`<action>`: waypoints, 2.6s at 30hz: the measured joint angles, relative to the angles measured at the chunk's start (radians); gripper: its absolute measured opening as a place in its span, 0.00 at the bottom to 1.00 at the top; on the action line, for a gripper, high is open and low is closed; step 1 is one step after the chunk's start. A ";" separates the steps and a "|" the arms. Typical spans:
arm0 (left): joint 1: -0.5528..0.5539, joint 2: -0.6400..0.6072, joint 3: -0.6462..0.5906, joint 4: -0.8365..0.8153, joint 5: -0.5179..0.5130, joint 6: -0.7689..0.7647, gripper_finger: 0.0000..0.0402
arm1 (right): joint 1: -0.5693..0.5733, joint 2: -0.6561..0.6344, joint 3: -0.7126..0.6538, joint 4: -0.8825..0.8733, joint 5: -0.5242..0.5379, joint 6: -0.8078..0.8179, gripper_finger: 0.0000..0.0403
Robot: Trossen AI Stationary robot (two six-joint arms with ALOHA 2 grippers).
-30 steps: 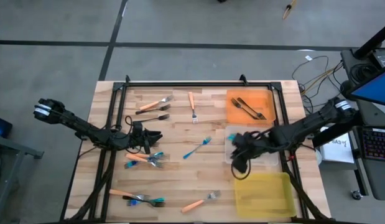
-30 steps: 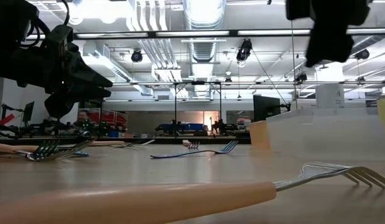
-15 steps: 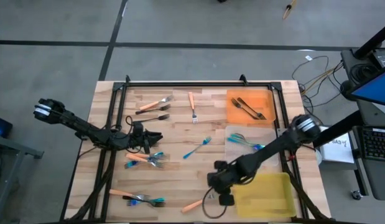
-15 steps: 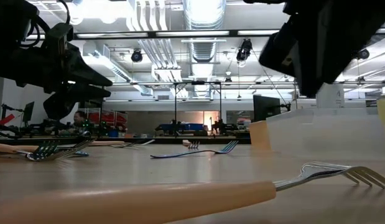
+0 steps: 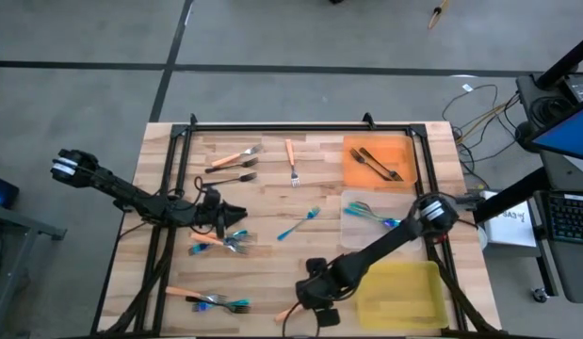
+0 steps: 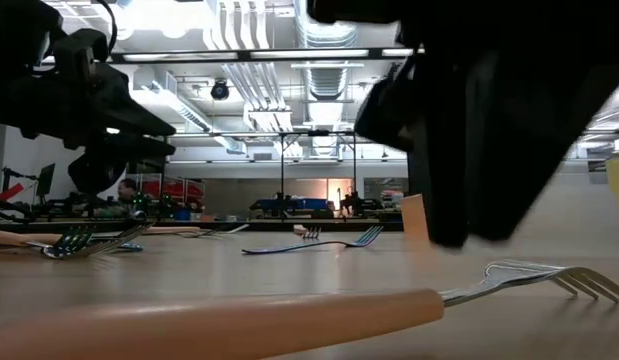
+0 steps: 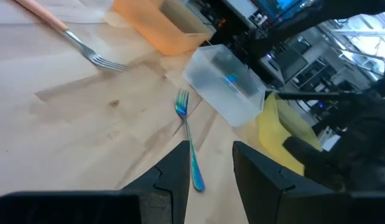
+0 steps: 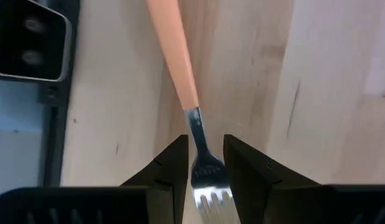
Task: Sort silverware by color (type)
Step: Put the orange fork into the yellow bin
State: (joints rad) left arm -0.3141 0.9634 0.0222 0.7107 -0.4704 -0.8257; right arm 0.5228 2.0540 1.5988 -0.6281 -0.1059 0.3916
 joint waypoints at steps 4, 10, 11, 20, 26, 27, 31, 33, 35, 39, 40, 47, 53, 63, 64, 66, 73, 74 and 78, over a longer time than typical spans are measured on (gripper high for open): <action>0.000 0.000 0.000 -0.004 0.012 0.000 0.26 | 0.001 0.041 0.023 0.004 -0.003 0.000 0.23; 0.000 0.000 0.000 -0.004 0.017 0.000 0.26 | 0.000 0.080 0.037 0.003 -0.002 0.012 0.23; 0.000 0.000 0.000 -0.004 0.022 0.000 0.26 | 0.000 0.082 0.037 0.003 0.001 0.024 0.23; -0.001 0.000 0.000 -0.007 0.044 0.003 0.26 | -0.006 0.069 0.033 -0.002 0.001 0.116 0.05; 0.000 0.000 0.000 -0.009 0.044 0.005 0.26 | -0.008 0.041 0.030 -0.014 0.004 0.124 0.04; 0.000 0.000 0.000 -0.010 0.044 0.005 0.26 | -0.008 0.030 0.030 -0.024 0.004 0.121 0.04; 0.000 0.000 0.000 -0.010 0.044 0.016 0.26 | -0.008 -0.053 0.030 -0.073 0.010 0.107 0.03; 0.000 0.000 0.000 -0.011 0.044 0.027 0.26 | -0.008 -0.102 0.030 -0.124 0.035 0.107 0.02; 0.000 0.000 0.000 -0.011 0.043 0.033 0.26 | -0.003 -0.159 0.030 -0.184 0.069 0.114 0.01; 0.000 0.001 0.000 -0.016 0.042 0.063 0.26 | 0.033 -0.268 0.023 -0.347 0.154 0.219 0.01; 0.000 0.002 0.000 -0.014 0.042 0.067 0.26 | 0.049 -0.293 0.018 -0.386 0.174 0.257 0.01; 0.000 0.003 0.000 -0.016 0.033 0.087 0.26 | 0.178 -0.402 0.000 -0.594 0.223 0.586 0.02; 0.000 0.004 0.000 -0.015 -0.027 0.102 0.26 | 0.329 -0.407 -0.036 -0.650 0.204 0.822 0.02; 0.000 0.003 0.000 -0.014 -0.064 0.103 0.26 | 0.498 -0.407 -0.184 -0.650 0.070 1.133 0.02; 0.000 0.003 0.000 -0.012 -0.064 0.103 0.26 | 0.506 -0.407 -0.197 -0.645 0.059 1.148 0.02; 0.000 0.004 0.000 -0.005 -0.064 0.103 0.26 | 0.514 -0.407 -0.219 -0.626 0.053 1.161 0.02; 0.000 0.003 0.000 -0.002 -0.065 0.100 0.26 | 0.513 -0.408 -0.255 -0.583 0.053 1.151 0.02; 0.000 0.003 0.000 -0.002 -0.065 0.100 0.26 | 0.513 -0.408 -0.257 -0.583 0.053 1.160 0.02; 0.000 0.003 0.000 -0.001 -0.065 0.100 0.26 | 0.513 -0.408 -0.261 -0.587 0.053 1.180 0.02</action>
State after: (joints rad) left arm -0.3141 0.9668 0.0223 0.7097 -0.5354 -0.7261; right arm 1.0359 1.6455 1.3376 -1.2146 -0.0525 1.5715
